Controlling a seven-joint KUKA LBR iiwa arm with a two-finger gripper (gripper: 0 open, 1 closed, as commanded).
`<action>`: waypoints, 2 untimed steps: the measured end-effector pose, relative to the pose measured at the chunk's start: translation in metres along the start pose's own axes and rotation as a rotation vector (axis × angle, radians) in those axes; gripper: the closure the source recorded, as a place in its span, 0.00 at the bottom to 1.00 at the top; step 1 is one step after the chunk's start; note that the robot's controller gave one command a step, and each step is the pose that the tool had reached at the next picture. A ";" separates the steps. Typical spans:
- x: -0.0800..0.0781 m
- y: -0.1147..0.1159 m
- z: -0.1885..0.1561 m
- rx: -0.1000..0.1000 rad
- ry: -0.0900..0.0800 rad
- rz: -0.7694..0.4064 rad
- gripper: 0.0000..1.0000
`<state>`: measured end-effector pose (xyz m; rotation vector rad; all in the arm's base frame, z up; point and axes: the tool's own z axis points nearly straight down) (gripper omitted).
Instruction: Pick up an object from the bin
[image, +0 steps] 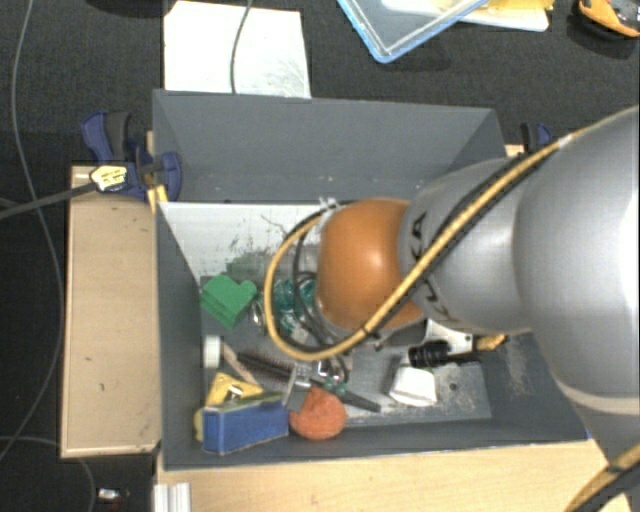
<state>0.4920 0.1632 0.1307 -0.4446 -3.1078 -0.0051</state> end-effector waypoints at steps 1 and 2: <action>-0.019 -0.006 0.047 -0.002 -0.009 -0.147 0.00; -0.041 -0.057 0.029 -0.001 -0.008 -0.222 0.00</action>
Offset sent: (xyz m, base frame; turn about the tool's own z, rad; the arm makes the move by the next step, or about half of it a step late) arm 0.0270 -0.0812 -0.0184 -0.2313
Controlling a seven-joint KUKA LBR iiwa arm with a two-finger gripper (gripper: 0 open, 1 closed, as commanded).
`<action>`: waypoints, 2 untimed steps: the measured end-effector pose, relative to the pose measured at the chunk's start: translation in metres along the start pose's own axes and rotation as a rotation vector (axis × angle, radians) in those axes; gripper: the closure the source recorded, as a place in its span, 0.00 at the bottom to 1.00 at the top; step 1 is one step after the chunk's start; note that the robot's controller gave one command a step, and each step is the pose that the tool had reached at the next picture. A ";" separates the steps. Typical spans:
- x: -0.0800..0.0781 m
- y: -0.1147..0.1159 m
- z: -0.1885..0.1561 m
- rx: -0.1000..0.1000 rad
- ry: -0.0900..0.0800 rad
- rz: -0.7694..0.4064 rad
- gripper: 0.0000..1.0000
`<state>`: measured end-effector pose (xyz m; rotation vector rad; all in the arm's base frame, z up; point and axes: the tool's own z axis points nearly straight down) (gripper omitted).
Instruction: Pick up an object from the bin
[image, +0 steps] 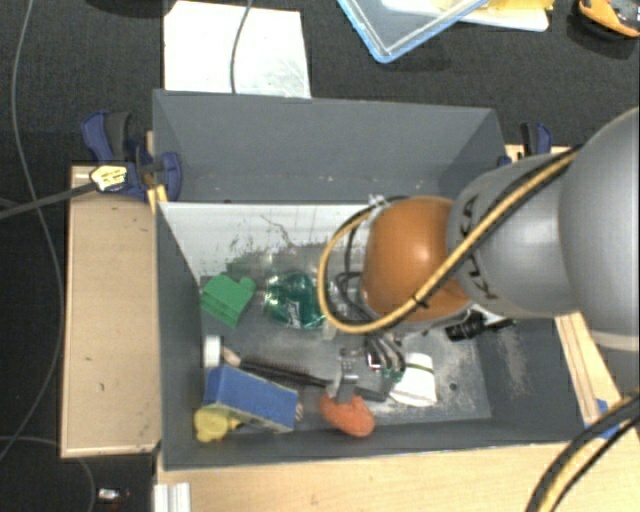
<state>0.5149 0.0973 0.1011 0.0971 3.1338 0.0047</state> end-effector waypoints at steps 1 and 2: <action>-0.003 -0.011 0.002 0.002 -0.001 0.080 0.00; 0.007 -0.004 0.016 -0.002 -0.005 0.100 0.00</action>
Offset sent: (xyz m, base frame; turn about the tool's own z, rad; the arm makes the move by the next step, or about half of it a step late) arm -0.0187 -0.0021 -0.0311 0.1184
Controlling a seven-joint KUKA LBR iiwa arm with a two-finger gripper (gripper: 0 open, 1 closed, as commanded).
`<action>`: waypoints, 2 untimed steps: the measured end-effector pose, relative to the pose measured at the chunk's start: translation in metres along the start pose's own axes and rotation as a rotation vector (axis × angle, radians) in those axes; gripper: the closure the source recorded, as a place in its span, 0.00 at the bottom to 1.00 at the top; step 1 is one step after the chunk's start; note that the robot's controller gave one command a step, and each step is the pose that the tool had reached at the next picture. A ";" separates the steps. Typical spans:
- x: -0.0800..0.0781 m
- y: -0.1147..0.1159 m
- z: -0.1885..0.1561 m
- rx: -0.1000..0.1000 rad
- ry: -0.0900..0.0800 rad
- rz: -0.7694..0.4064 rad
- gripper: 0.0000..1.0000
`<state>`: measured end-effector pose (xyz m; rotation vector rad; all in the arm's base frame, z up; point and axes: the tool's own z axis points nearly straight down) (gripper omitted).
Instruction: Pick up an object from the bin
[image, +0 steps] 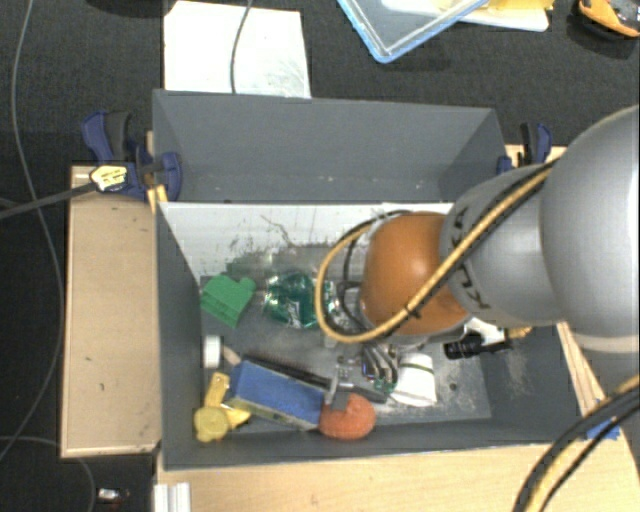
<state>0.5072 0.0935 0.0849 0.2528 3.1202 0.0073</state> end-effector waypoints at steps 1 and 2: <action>0.003 0.002 0.007 0.002 0.004 -0.016 0.00; -0.007 -0.025 0.014 0.001 0.004 -0.170 1.00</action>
Offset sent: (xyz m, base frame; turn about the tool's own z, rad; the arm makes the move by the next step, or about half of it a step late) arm 0.0022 -0.0254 -0.0149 -0.1731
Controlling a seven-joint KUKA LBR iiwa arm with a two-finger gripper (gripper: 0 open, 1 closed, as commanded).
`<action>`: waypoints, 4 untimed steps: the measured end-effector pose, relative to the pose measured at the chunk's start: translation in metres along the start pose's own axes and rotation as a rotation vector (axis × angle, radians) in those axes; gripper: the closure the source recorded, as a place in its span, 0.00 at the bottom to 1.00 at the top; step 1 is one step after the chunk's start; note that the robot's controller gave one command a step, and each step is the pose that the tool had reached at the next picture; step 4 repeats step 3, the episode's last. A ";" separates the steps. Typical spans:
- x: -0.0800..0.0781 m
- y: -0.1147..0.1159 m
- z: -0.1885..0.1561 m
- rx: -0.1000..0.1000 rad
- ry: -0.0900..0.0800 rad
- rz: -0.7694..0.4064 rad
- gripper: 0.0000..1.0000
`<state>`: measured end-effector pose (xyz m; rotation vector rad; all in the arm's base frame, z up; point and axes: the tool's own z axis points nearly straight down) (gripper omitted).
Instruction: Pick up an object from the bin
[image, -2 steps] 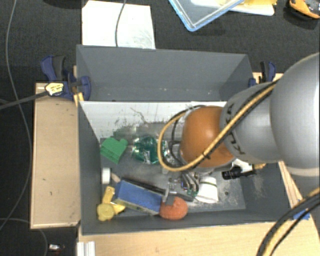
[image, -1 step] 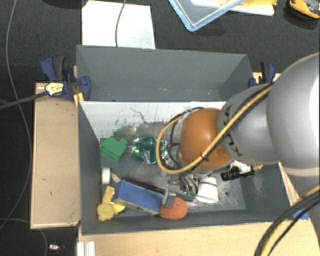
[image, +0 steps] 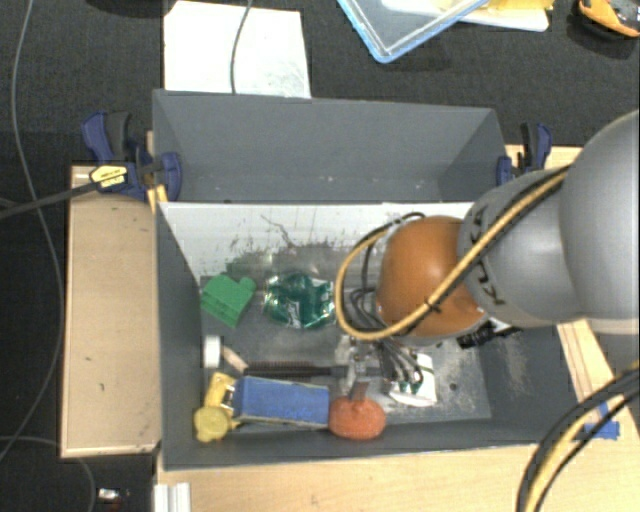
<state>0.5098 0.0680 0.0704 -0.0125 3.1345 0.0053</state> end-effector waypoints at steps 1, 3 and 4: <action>0.000 0.000 -0.001 0.000 0.000 0.003 1.00; 0.009 -0.019 -0.139 0.001 0.009 -0.041 1.00; 0.009 -0.019 -0.139 0.001 0.009 -0.041 1.00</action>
Offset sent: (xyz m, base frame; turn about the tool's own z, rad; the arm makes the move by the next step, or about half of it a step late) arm -0.0137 -0.0061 0.1294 -0.0211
